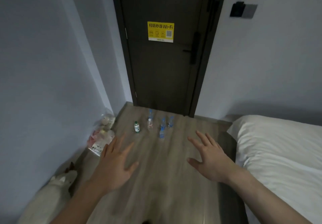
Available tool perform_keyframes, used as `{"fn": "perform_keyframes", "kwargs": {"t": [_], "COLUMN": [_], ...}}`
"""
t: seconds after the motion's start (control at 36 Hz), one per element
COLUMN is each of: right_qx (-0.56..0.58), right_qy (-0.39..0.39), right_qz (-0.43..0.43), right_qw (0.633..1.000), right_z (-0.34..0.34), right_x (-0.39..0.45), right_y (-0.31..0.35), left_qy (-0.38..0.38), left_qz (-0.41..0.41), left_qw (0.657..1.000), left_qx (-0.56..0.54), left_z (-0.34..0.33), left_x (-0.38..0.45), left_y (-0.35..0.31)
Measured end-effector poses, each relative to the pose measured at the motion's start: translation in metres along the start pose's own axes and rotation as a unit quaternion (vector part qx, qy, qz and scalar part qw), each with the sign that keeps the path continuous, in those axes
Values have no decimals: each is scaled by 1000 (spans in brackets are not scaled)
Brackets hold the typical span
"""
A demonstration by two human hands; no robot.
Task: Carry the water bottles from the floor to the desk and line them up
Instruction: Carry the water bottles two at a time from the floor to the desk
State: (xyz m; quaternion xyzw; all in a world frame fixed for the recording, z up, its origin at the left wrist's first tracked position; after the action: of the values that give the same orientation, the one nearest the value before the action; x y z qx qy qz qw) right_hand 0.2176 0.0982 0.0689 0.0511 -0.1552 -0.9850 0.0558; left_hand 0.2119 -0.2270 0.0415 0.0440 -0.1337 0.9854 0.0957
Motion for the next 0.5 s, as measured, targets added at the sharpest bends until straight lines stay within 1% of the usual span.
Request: {"fn": "perform_keyframes", "kwargs": {"t": [0.17, 0.33, 0.44, 0.5], "right_qx": [-3, 0, 13, 16], "right_qy": [16, 30, 30, 34], "right_qz": [11, -1, -15, -27], "right_qw": [1000, 1000, 999, 999], "right_z": [7, 14, 17, 18], "right_x": [95, 195, 248, 273], "right_y": [-36, -70, -93, -108], "left_qy": [22, 35, 41, 70], "left_qz": [35, 66, 61, 57], "left_qw": [999, 997, 997, 995], "left_qx": [1, -19, -38, -30], "left_z": [-25, -58, -82, -93], "left_x": [81, 183, 257, 296], "left_y": [1, 9, 10, 4]}}
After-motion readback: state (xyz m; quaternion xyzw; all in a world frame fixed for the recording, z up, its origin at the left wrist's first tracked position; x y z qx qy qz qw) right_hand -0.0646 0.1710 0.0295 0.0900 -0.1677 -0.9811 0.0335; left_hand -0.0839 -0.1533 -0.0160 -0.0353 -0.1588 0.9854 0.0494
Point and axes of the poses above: each hand's wrist, its own x-axis towards the middle knuckle, its own z-axis out of the back of the hand, y = z × x, the point moved 1 cm from there along x, towards the middle knuckle, and after that the axes turned 11 degrees about -y, right-handed, at the moved point
